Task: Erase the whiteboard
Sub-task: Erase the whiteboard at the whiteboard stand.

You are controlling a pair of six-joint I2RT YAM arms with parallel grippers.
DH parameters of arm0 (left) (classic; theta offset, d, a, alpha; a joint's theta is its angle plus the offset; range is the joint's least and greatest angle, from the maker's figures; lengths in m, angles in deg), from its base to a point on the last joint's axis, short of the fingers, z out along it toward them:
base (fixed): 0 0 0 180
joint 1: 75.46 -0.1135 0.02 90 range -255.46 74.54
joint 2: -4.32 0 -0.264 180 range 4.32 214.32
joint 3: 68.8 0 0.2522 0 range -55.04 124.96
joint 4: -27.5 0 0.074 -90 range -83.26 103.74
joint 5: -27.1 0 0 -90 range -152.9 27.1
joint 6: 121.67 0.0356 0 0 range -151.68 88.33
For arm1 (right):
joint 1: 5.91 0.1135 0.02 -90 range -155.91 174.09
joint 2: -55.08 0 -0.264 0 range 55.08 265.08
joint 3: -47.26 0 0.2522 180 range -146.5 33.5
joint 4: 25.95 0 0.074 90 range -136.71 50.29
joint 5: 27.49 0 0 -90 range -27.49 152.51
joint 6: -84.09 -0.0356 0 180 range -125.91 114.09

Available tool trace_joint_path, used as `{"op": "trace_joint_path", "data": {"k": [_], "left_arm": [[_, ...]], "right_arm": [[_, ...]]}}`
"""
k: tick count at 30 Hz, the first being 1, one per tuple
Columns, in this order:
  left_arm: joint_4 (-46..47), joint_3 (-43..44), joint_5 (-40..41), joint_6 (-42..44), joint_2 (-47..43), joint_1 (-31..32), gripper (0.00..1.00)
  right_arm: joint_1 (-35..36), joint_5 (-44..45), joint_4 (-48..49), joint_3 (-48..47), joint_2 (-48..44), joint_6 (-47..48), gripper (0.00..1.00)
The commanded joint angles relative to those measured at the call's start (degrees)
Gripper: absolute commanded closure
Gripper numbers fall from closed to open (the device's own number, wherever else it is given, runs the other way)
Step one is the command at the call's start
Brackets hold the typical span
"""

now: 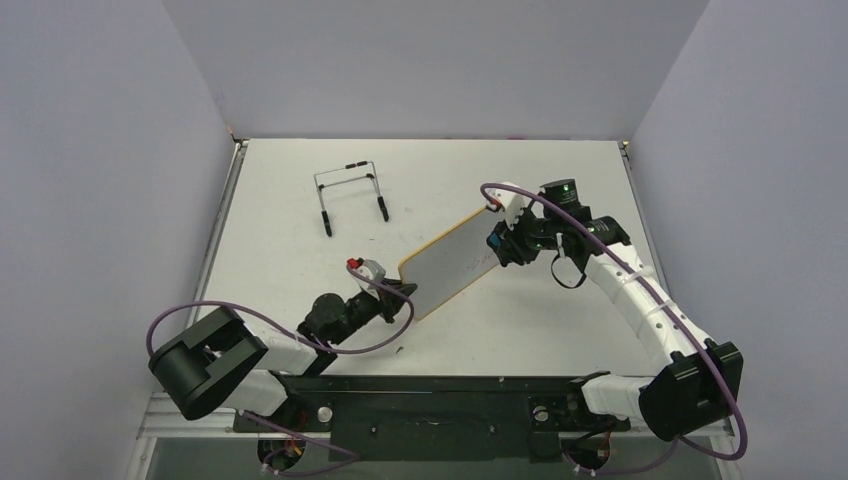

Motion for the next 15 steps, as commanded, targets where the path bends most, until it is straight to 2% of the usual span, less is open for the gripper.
{"op": "trace_joint_path", "data": {"k": [1, 7, 15], "left_arm": [[1.3, 0.6, -0.8, 8.4, 5.5, 0.7, 1.00], [6.9, -0.3, -0.2, 10.0, 10.1, 1.9, 1.00], [4.5, 0.8, 2.3, 10.7, 7.5, 3.3, 1.00]], "right_arm": [[-1.4, -2.6, 0.9, 0.9, -2.4, 1.2, 1.00], [-1.6, -3.0, 0.9, 1.1, -2.1, 1.2, 1.00], [-1.6, -3.1, 0.8, 1.3, -2.3, 1.3, 1.00]]}}
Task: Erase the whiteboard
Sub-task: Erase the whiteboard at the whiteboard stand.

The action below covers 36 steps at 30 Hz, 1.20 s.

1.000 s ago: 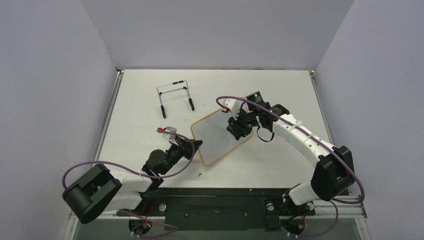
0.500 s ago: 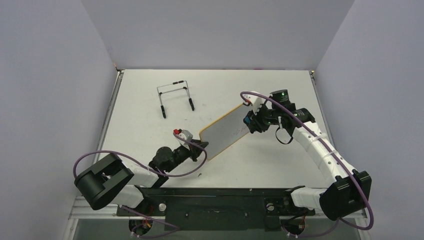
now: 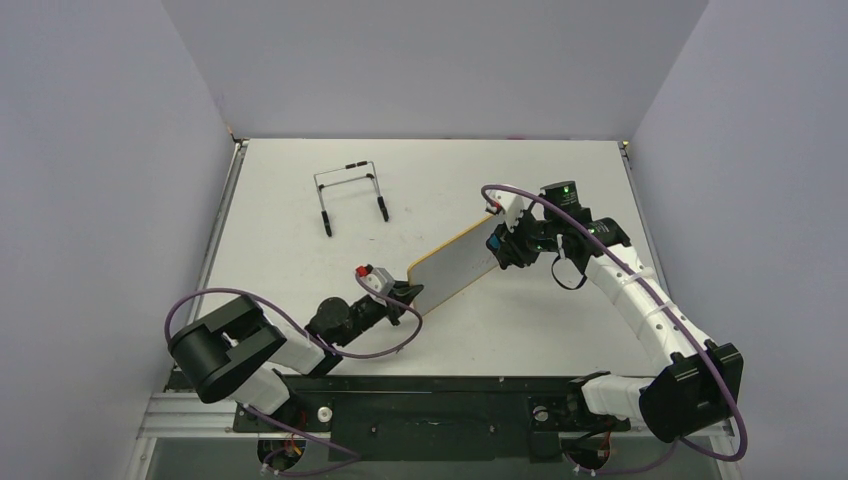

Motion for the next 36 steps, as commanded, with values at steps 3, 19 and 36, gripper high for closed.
{"op": "trace_joint_path", "data": {"k": [3, 19, 36], "left_arm": [[-8.9, 0.6, 2.7, 2.4, -2.3, 0.3, 1.00], [-13.2, 5.6, 1.3, 2.0, -5.1, 0.4, 0.94], [-22.3, 10.4, 2.4, -15.2, -6.4, -0.6, 1.00]], "right_arm": [[-0.2, -2.0, 1.2, 0.2, -1.2, 1.0, 1.00], [-0.2, -2.2, 1.0, 0.4, -1.4, 1.2, 1.00], [12.8, 6.7, 5.4, 4.6, -1.1, 2.0, 1.00]]}}
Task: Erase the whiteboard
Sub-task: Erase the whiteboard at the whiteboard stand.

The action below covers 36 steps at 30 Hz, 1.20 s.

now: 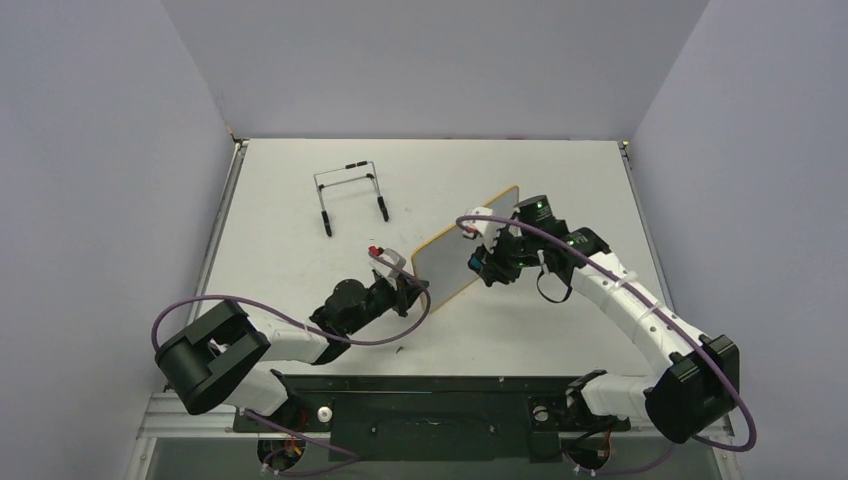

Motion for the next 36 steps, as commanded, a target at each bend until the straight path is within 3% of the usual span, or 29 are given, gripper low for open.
{"op": "trace_joint_path", "data": {"k": [1, 6, 12, 23, 36], "left_arm": [[0.0, 2.3, 1.1, -11.3, -1.5, -0.6, 1.00], [5.0, -0.3, 1.8, -20.0, -0.2, -1.2, 1.00], [7.7, -0.2, 0.8, -23.8, 1.5, -1.7, 1.00], [12.4, -0.8, -1.5, -27.0, 3.3, -2.3, 1.00], [14.4, -1.0, -1.7, -28.5, 3.6, -2.4, 1.00]], "right_arm": [[7.6, 8.3, 7.6, 2.9, -0.9, -1.5, 1.00], [16.7, 20.7, 15.0, 5.3, -0.4, -2.5, 1.00], [26.2, 31.5, 21.4, 6.2, 3.9, 0.7, 1.00], [29.8, 38.3, 24.4, 3.8, 10.8, 1.7, 1.00], [31.7, 36.0, 24.2, 1.0, 13.5, -2.1, 1.00]]}}
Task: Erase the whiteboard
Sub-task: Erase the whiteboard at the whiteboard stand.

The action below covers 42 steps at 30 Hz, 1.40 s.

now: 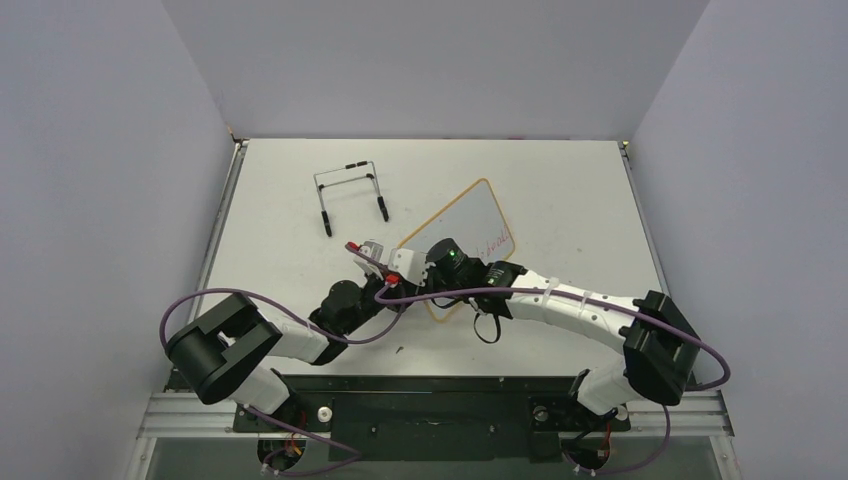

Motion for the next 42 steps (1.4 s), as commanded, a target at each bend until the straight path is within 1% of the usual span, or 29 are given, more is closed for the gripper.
{"op": "trace_joint_path", "data": {"k": [1, 10, 16, 21, 22, 24, 28, 32, 35, 39, 42], "left_arm": [[9.3, 0.9, -2.2, -0.4, 0.3, 0.3, 1.00], [8.9, 0.4, -2.5, -0.4, -1.3, -0.2, 1.00], [9.2, -0.5, -3.0, -0.6, -1.9, -1.1, 1.00], [12.0, -1.8, -3.3, -1.7, -1.4, -2.2, 1.00], [12.6, -2.0, -3.4, -2.2, -1.2, -2.3, 1.00], [13.8, -2.5, -3.8, -2.9, -0.9, -2.8, 1.00], [15.9, -3.1, -4.5, -4.0, 0.1, -3.7, 1.00], [18.3, -3.2, -5.5, -6.2, 1.6, -4.6, 1.00], [19.1, -3.4, -5.9, -8.4, 2.4, -4.9, 1.00], [17.8, -3.5, -6.4, -10.8, 1.3, -5.6, 1.00], [15.2, -3.7, -6.6, -11.8, -0.6, -6.3, 1.00]], "right_arm": [[1.5, -0.2, 1.7, -3.2, 2.4, -1.4, 1.00], [-0.5, 4.6, 0.6, -0.8, 4.8, -0.3, 1.00], [-2.7, 5.0, -0.8, 1.2, 4.4, 0.0, 1.00], [-4.6, 4.5, -1.4, 3.1, 2.9, 0.0, 1.00], [-5.4, 3.7, -1.7, 3.1, 2.2, -0.6, 1.00], [-10.1, 0.8, -2.3, 2.4, 0.9, -2.0, 1.00], [-16.6, -6.8, -3.0, 2.0, -1.6, -3.7, 1.00], [-20.1, -11.4, -3.1, 1.6, -0.8, -4.8, 1.00], [-20.0, -12.8, -3.2, 0.7, 0.7, -4.8, 1.00], [-15.7, -13.5, -4.6, -0.8, 3.4, -4.3, 1.00], [-13.3, -17.3, -6.4, -1.1, 3.3, -3.3, 1.00]]}}
